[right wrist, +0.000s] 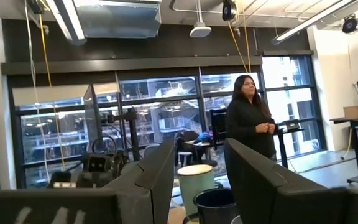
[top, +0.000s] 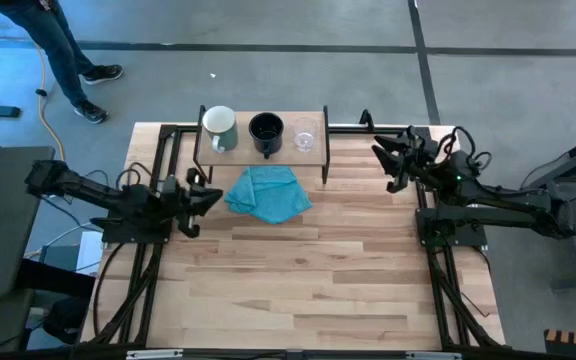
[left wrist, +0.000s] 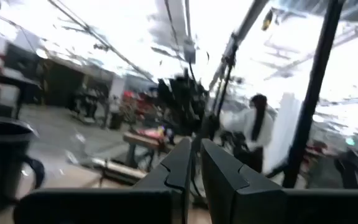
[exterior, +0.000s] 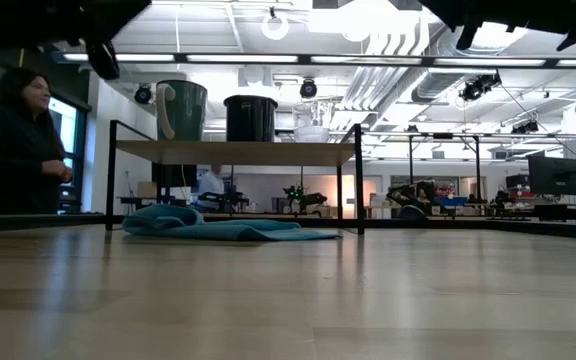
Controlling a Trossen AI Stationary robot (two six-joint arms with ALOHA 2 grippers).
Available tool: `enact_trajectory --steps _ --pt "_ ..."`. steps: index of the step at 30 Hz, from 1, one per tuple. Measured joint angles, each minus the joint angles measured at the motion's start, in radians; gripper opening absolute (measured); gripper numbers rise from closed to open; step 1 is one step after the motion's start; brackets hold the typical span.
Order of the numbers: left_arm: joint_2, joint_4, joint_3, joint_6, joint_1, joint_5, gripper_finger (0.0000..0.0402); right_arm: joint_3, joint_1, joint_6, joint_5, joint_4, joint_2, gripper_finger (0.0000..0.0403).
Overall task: Stack small to large cups/mugs on shelf
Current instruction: Return to Home Position
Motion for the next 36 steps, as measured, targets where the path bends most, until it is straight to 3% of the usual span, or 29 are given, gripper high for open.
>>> enact_trajectory --steps 4,9,13,18,24,29,36 --pt "0.106 0.068 -0.004 -0.030 0.044 0.051 0.0026 0.000 0.000 0.006 -0.001 0.028 0.026 0.0134" --pt "0.127 0.047 -0.004 0.012 0.046 -0.027 0.0026 0.000 0.009 -0.002 -0.001 0.014 0.006 0.0134" --pt "0.045 -0.055 -0.004 0.055 0.046 -0.051 0.0026 0.000 0.012 -0.010 -0.002 -0.039 -0.035 0.0134" --pt "-0.156 -0.213 -0.004 0.113 0.046 -0.053 0.0026 0.000 0.012 -0.020 -0.002 -0.087 -0.082 0.0134" --pt "-0.338 -0.373 -0.003 0.139 0.047 0.008 0.0026 0.001 0.012 -0.047 -0.002 -0.085 -0.078 0.0134" --pt "-0.390 -0.420 -0.003 0.175 0.047 0.019 0.0026 0.001 0.012 -0.047 -0.002 -0.056 -0.055 0.0134" --pt "-0.373 -0.466 -0.003 0.128 0.092 0.168 0.0026 0.001 0.012 -0.043 -0.002 -0.016 -0.019 0.0134"
